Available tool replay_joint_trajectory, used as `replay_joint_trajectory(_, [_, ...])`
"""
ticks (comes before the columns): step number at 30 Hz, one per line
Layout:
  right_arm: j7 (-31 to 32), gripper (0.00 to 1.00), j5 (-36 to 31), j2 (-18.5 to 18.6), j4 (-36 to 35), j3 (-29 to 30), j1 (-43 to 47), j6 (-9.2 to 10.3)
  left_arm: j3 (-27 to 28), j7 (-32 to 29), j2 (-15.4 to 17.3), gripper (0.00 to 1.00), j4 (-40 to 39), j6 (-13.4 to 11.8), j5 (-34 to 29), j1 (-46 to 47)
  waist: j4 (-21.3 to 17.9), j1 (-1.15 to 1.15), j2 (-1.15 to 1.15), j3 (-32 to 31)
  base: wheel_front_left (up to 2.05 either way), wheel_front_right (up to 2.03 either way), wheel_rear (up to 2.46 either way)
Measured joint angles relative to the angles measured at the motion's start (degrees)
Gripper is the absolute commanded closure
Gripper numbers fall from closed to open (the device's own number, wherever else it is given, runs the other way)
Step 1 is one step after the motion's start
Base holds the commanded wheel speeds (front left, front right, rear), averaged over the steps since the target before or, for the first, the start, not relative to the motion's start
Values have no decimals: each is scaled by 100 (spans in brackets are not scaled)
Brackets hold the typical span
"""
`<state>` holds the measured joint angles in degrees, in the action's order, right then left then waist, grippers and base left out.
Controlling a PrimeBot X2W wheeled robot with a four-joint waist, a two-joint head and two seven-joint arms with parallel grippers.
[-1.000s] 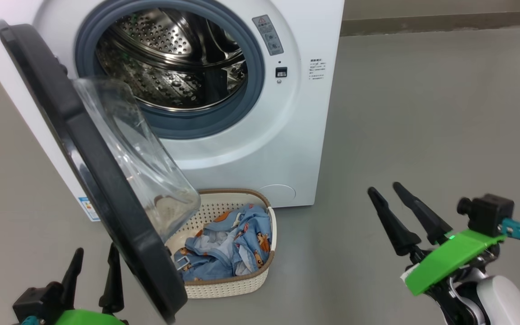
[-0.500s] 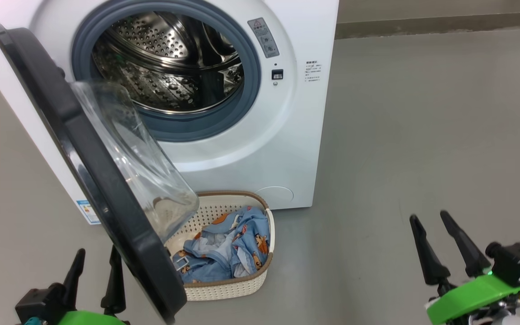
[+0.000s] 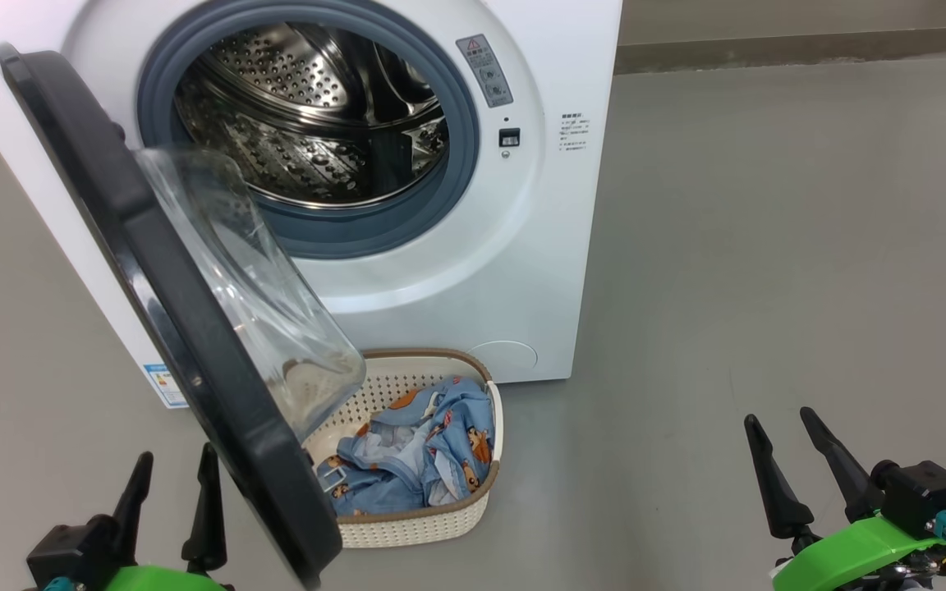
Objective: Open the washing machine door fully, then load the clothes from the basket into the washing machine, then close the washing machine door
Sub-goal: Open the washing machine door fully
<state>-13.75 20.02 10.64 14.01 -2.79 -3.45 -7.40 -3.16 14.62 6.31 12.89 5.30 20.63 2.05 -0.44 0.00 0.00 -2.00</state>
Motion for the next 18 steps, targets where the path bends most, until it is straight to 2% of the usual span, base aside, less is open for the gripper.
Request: replay_joint_trajectory(18, [-49,0,-73,-35,138,22,-7,0,60,0,-47,0,8,11,-111,0,21,0,0,-10,0,0,0])
